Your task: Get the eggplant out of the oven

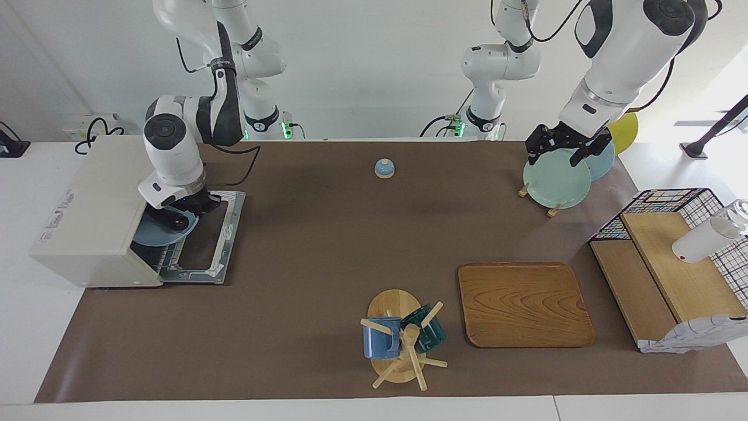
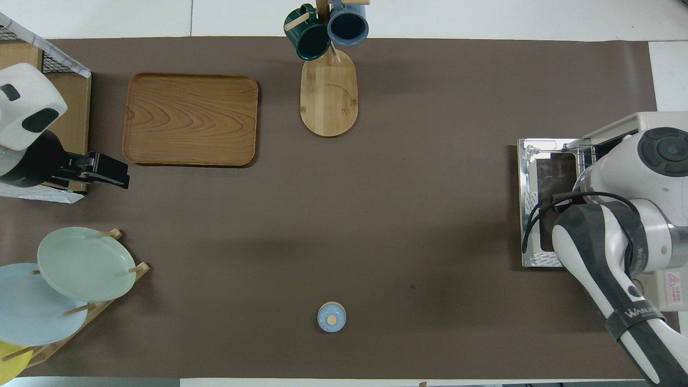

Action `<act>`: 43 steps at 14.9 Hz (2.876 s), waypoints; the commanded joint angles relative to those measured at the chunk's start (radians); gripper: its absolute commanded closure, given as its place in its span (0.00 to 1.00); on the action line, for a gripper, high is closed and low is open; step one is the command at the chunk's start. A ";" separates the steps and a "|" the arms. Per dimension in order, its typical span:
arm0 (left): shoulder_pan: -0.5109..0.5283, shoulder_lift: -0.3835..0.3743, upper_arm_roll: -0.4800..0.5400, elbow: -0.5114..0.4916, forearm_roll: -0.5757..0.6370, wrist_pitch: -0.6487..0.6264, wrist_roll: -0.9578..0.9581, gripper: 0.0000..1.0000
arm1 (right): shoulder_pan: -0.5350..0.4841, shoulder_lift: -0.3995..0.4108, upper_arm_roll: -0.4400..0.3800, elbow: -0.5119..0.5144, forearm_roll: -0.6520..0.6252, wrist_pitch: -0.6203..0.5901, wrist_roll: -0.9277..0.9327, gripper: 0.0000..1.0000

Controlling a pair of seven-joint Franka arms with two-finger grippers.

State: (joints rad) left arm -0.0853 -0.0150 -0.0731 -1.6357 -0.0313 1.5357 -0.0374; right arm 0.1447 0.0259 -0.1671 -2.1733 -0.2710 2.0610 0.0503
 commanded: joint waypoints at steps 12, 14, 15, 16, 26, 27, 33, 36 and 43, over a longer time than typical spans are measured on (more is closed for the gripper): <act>0.007 -0.006 -0.005 0.000 0.021 -0.006 0.005 0.00 | 0.619 0.500 0.023 0.743 0.222 -0.288 0.598 1.00; 0.007 -0.006 -0.005 0.000 0.021 -0.006 0.004 0.00 | 0.677 0.563 0.040 0.791 0.228 -0.272 0.678 1.00; 0.007 -0.006 -0.005 0.000 0.021 -0.008 0.004 0.00 | 0.712 0.583 0.046 0.797 0.228 -0.257 0.712 1.00; 0.007 -0.006 -0.005 0.000 0.021 -0.009 0.004 0.00 | 0.734 0.598 0.047 0.797 0.220 -0.236 0.753 1.00; 0.007 -0.006 -0.005 0.000 0.021 -0.011 0.004 0.00 | 0.730 0.602 0.052 0.793 0.273 -0.137 0.801 0.59; 0.007 -0.006 -0.005 0.000 0.021 -0.011 0.002 0.00 | 0.718 0.580 0.049 0.791 0.262 -0.160 0.762 0.60; 0.007 -0.014 -0.005 -0.013 0.021 0.000 0.004 0.00 | 0.540 0.477 0.044 0.754 0.095 -0.419 0.443 1.00; -0.005 -0.014 -0.005 -0.009 0.022 0.001 0.004 0.00 | 0.425 0.412 0.043 0.566 0.015 -0.388 0.367 1.00; -0.010 -0.052 -0.013 -0.093 -0.002 0.075 -0.096 0.00 | 0.262 0.313 0.043 0.189 -0.144 -0.083 0.358 1.00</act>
State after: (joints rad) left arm -0.0866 -0.0185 -0.0811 -1.6459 -0.0318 1.5454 -0.0652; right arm 0.4661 0.4108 -0.1396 -1.8659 -0.3571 1.8898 0.4162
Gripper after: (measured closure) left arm 0.000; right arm 0.991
